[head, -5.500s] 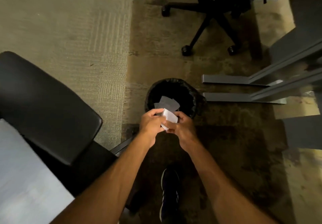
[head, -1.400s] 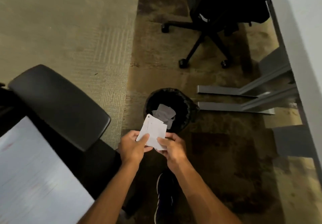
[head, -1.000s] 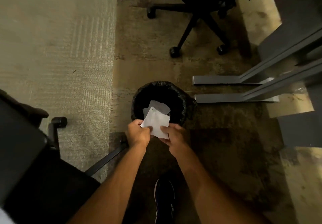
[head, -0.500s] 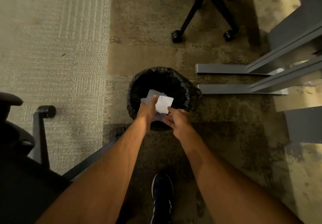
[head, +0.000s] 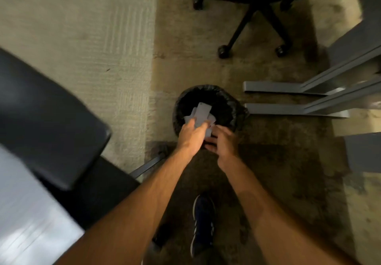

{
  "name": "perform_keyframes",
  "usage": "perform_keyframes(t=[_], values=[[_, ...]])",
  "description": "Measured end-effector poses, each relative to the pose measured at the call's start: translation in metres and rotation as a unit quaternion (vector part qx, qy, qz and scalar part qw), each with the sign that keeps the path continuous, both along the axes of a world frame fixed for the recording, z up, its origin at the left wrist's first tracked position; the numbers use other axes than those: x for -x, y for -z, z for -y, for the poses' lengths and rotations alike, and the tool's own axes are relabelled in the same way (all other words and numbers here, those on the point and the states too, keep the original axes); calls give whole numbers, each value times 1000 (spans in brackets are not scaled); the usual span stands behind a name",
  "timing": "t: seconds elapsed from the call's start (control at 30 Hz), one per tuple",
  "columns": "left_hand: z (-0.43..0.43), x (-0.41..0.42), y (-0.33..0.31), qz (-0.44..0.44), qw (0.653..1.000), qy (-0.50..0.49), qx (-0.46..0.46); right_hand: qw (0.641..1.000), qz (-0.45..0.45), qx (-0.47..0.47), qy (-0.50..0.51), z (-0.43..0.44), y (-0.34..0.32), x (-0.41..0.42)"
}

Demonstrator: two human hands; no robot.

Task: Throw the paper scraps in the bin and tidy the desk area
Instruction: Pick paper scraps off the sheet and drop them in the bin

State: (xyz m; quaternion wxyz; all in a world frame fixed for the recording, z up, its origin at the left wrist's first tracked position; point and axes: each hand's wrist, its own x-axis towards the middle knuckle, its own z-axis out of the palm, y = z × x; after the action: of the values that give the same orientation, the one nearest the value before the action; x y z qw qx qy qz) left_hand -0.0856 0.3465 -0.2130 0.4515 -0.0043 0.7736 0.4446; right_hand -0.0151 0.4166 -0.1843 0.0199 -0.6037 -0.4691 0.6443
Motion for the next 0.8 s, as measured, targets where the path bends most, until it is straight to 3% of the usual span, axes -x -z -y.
perform_keyframes(t=[0.2,0.43,0.67,0.8], values=[[72,-17,-94,-2,998,-24,-57,989,-79,-93,-80,64,-77,-18],[201,-44,-177,22,970,-207,-129,968,-126,-146,-161,149,-151,-40],[336,-75,-203,-41,933,-355,-39,920,-189,-150,-308,236,-185,-25],[399,-89,-205,-73,903,-422,35,870,-163,-191,-424,272,-180,-7]])
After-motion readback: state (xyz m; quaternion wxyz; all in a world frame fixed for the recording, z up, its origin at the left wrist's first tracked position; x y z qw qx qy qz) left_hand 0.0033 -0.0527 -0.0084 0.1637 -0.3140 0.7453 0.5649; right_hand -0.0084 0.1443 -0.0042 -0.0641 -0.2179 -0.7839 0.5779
